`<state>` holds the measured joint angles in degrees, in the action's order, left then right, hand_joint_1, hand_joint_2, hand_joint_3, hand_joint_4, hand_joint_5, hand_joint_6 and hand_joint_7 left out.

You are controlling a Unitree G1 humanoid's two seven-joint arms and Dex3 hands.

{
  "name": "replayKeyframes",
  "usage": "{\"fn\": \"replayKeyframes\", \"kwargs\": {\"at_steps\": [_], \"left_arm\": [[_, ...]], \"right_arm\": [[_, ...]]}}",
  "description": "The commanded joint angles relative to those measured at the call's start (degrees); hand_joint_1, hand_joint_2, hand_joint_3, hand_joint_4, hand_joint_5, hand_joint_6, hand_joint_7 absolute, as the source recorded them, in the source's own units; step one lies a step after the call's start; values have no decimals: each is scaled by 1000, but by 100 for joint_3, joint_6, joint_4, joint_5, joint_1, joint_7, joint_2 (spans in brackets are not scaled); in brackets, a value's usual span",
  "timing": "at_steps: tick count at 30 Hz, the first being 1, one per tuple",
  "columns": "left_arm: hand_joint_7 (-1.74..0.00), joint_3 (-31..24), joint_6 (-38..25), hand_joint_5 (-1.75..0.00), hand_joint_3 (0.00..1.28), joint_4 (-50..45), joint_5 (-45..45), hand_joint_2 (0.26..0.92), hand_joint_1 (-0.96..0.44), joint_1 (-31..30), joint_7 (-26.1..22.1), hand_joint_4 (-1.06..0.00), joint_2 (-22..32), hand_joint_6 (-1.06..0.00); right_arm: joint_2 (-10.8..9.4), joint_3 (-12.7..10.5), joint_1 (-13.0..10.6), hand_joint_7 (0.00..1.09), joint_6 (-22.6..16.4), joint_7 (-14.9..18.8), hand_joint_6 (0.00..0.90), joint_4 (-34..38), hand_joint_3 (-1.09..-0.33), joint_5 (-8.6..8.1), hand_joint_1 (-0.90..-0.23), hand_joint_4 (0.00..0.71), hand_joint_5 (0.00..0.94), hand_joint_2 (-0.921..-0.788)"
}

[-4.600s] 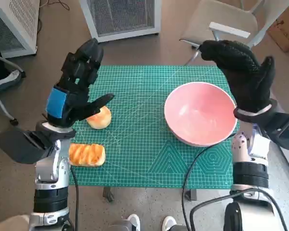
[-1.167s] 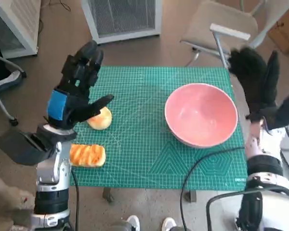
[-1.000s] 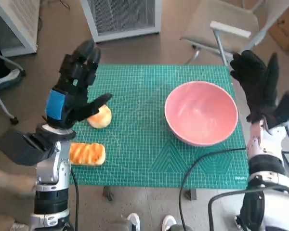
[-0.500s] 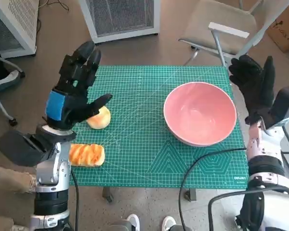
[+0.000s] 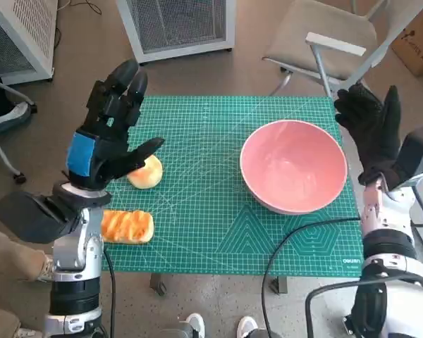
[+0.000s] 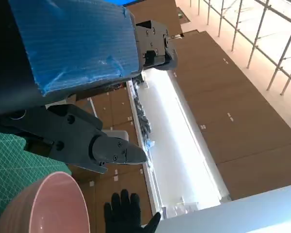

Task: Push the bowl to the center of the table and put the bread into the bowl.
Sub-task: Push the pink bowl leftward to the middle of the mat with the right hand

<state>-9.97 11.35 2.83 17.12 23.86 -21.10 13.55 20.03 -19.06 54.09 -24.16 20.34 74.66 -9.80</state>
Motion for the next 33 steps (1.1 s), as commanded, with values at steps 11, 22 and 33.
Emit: {"fn": "replayKeyframes", "kwargs": {"at_steps": [11, 22, 33], "left_arm": [[-486, -48, -76, -1, 203, -87, 70, 908, -279, -57, -9, -89, 40, 1], [-484, -54, -103, 0, 206, -129, 85, 908, -274, -75, -16, -88, 70, 1], [-483, -68, -142, 0, 211, -188, 86, 906, -269, -91, -22, -87, 105, 1]], "right_arm": [[-32, -87, -202, 236, 163, 61, 178, 124, -830, 21, -514, 173, 0, -921], [-40, -138, -231, 225, 227, 54, 183, 143, -823, 35, -520, 173, 0, -921], [-62, -157, -275, 209, 262, 12, 190, 153, -800, 40, -527, 170, 0, -921]]}}
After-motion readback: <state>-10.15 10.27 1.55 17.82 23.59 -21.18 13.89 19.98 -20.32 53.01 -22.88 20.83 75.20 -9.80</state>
